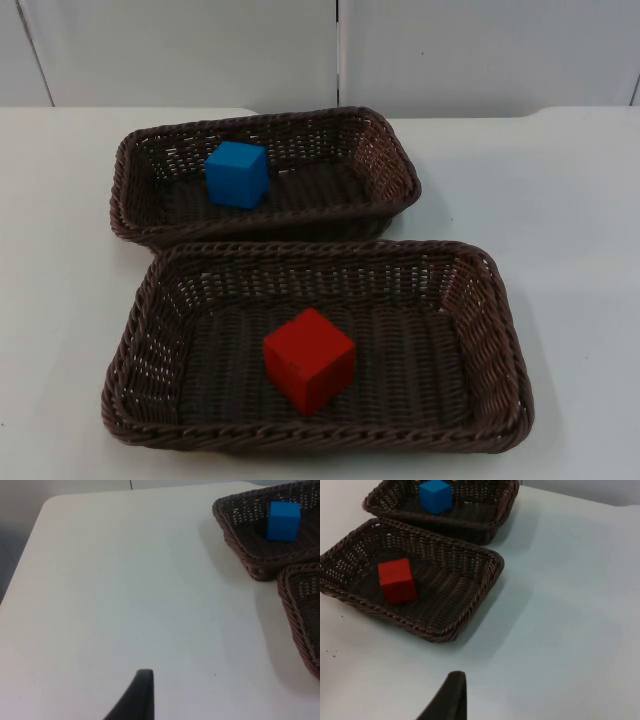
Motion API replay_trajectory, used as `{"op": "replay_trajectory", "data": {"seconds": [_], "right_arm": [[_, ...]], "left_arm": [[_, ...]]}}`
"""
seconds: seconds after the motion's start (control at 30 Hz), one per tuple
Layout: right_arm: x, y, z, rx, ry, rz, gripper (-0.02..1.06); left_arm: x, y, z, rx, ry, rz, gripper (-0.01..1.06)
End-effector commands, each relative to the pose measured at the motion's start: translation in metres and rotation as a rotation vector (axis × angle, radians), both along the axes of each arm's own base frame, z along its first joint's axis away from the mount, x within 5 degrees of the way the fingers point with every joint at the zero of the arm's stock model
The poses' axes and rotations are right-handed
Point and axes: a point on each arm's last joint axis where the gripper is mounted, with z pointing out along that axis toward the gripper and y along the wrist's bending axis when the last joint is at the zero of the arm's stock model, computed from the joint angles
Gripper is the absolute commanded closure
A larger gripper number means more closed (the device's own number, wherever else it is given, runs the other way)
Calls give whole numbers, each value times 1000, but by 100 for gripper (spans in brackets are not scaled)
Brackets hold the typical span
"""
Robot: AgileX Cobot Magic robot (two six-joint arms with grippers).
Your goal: Pick up one cube with the left hand and place it into the upper basket. Pick up one cube with the right hand and place it into the lower basket.
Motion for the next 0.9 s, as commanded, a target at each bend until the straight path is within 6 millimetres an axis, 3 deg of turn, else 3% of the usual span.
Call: {"op": "replay_trajectory", "data": {"seconds": [0.0,0.87], "right_arm": [[0,0,0,6,-3,-19,-1],[-1,2,0,5,-4,-299,-1]], "left_arm": [[0,0,-1,-2,-9,6,0],[0,0,-1,-2,-9,6,0]]}}
